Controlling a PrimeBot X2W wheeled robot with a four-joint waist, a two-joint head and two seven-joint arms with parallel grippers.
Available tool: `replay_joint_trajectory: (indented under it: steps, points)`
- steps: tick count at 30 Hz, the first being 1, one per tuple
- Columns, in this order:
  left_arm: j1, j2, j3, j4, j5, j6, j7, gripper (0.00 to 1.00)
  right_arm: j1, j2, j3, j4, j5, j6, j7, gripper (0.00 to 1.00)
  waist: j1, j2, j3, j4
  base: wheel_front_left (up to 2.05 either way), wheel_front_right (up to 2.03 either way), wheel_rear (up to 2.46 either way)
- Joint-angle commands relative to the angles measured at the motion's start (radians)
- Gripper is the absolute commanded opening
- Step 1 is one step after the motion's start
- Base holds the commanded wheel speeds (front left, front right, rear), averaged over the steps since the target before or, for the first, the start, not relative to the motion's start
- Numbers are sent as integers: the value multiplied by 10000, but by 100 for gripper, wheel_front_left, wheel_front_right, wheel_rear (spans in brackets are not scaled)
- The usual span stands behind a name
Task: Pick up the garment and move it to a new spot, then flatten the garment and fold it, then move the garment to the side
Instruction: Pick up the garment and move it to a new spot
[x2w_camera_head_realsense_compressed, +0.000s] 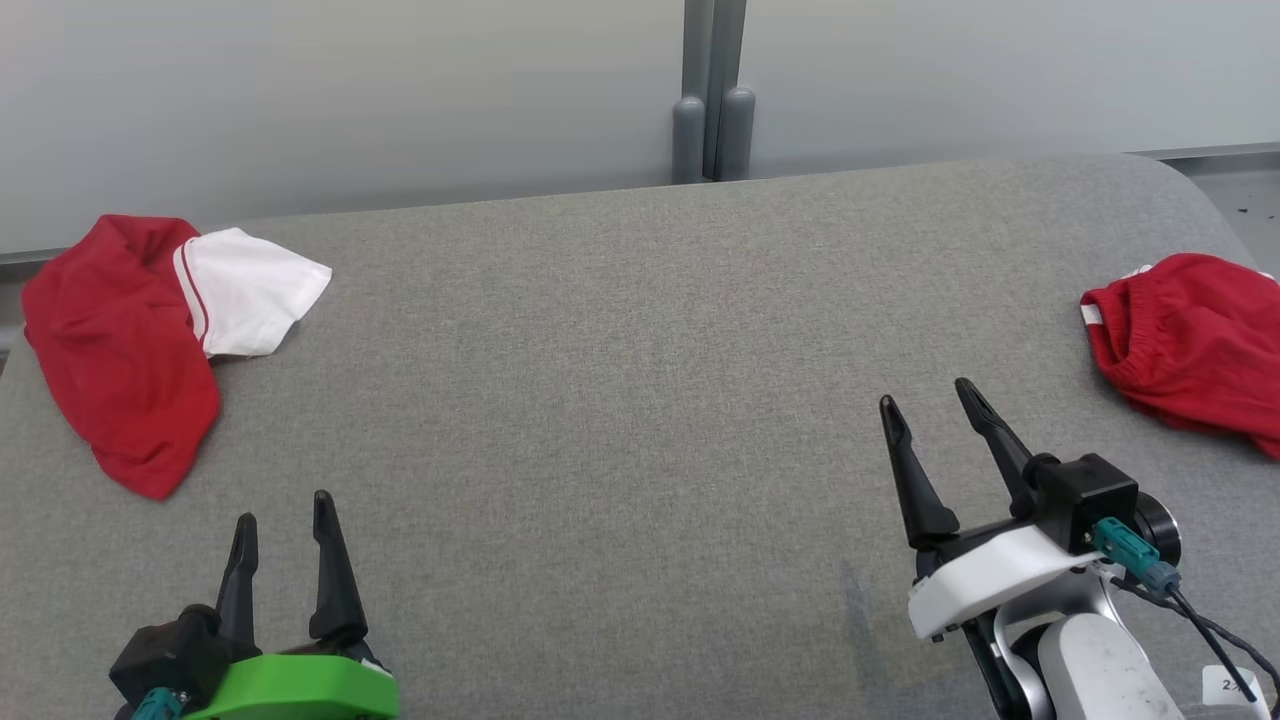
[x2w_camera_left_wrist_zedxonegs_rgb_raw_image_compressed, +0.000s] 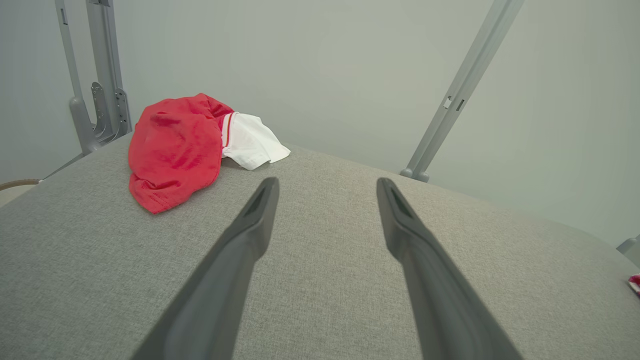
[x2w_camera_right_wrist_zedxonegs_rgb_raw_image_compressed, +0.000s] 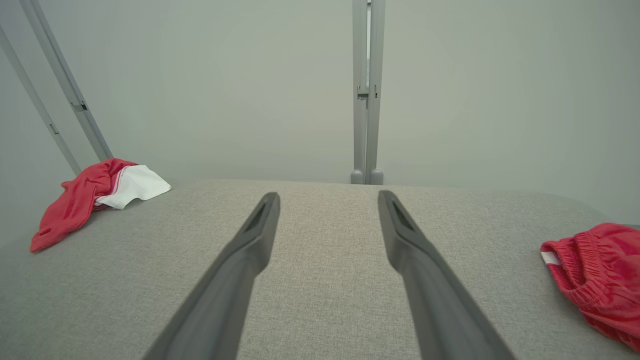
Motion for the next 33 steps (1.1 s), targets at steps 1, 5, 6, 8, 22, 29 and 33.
replay_joint_trajectory:
  steps: [1, 5, 6, 8, 22, 29, 33]
  points:
    - [107, 41, -21, 0, 87, 39, -5, 100, 193, -23, 26, 4, 55, -3, -28, 100, 0, 0, -5, -1, 0, 0, 0]
    - [146, 57, -53, -40, 104, 60, -5, 100, 213, -24, 35, 26, 81, -3, -53, 100, 0, 0, -26, 13, 0, 0, 0]
    - [156, 59, -62, -48, 104, 66, -5, 100, 213, -24, 42, 35, 91, -3, -59, 100, 0, 0, -34, 20, 0, 0, 0]
    - [163, 64, -86, -53, 104, 69, 0, 100, 216, -24, 49, 37, 86, -3, -64, 100, 0, 0, -52, 51, 0, 0, 0]
    - [114, 186, -176, -130, 127, 131, 101, 100, 265, -24, 148, -25, 155, -3, -223, 100, 0, 0, -186, 1621, 0, 0, 0]
    - [167, 240, -204, -250, 134, 189, 159, 100, 268, -23, 21, -51, 193, -3, -283, 100, 0, 0, -153, 2874, 0, 0, 0]
    - [256, 306, -153, -325, 96, 238, 204, 100, 279, -25, 39, -41, 244, -3, -315, 100, 0, 0, -91, 3598, 0, 0, 0]
